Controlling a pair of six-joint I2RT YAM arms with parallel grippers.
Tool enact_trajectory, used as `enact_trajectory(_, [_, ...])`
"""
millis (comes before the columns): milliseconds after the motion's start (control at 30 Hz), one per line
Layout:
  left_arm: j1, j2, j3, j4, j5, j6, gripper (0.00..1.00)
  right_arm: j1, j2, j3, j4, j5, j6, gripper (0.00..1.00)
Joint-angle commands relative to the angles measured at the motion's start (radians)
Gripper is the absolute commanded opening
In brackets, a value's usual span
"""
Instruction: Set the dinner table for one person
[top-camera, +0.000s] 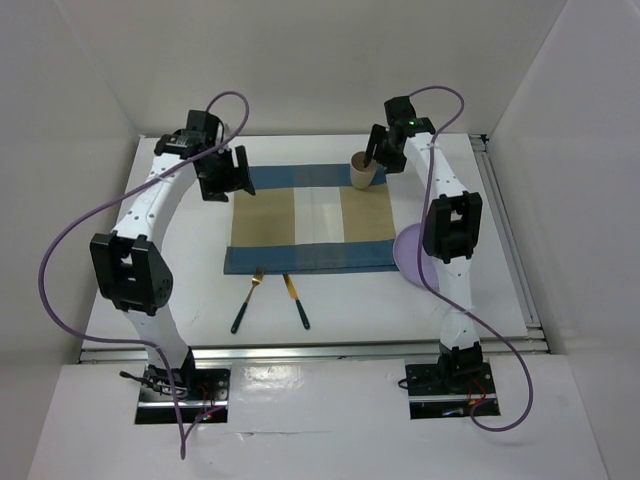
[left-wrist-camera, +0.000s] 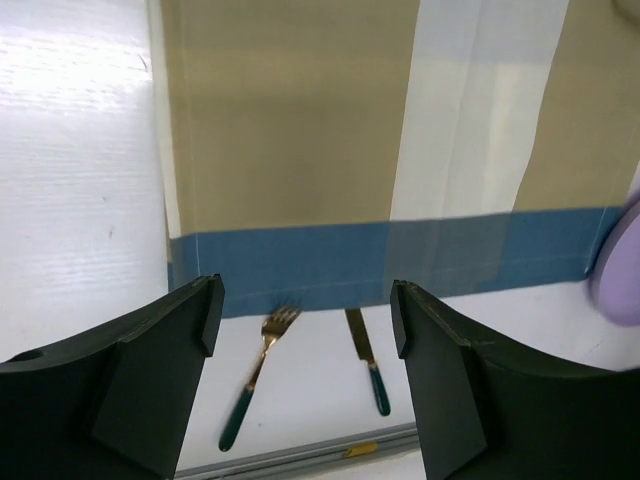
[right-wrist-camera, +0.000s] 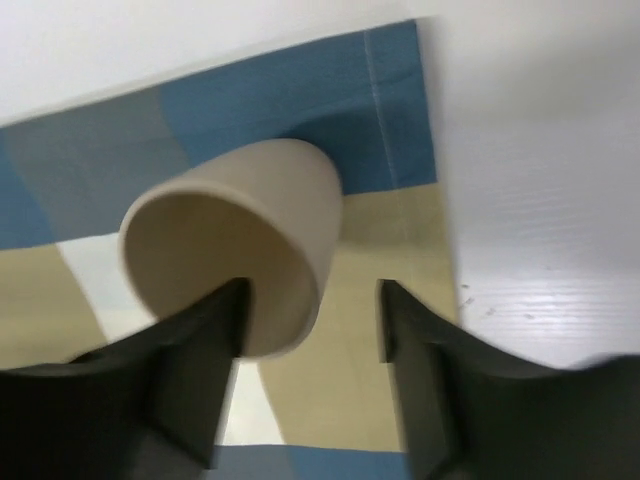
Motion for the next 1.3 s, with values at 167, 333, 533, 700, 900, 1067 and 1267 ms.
enact_trajectory(167, [-0.065, -0.145, -0.238, 0.014, -0.096, 0.008, 0.86, 0.003, -0.146, 0.053, 0.106, -0.025, 0.0, 0.85])
enact_trajectory(333, [-0.138, -0.276, -0.523, 0.047, -0.149, -0.055, 0.83, -0.006, -0.316, -0.054, 0.13, 0.013, -0.019, 0.94])
enact_trajectory(533, [-0.244, -0.398, -0.737, 0.034, -0.179, -0.185, 0.83, -0.006, -0.502, -0.204, 0.153, 0.032, -0.029, 0.95])
enact_trajectory(700, [-0.315, -0.379, -0.842, 0.064, -0.192, -0.242, 0.82, 0.003, -0.648, -0.433, 0.164, 0.022, -0.039, 0.92])
enact_trajectory(900, [-0.335, -0.32, -0.923, 0.108, -0.15, -0.303, 0.81, 0.065, -0.845, -0.773, 0.169, -0.033, -0.069, 0.82])
enact_trajectory(1067, [-0.344, -0.27, -1.001, 0.18, -0.141, -0.325, 0.74, 0.125, -0.983, -1.017, 0.133, -0.005, -0.025, 0.82])
enact_trajectory(1267, [-0.344, -0.242, -1.021, 0.208, -0.136, -0.334, 0.4, 0.116, -1.109, -1.215, 0.124, -0.03, 0.064, 0.79])
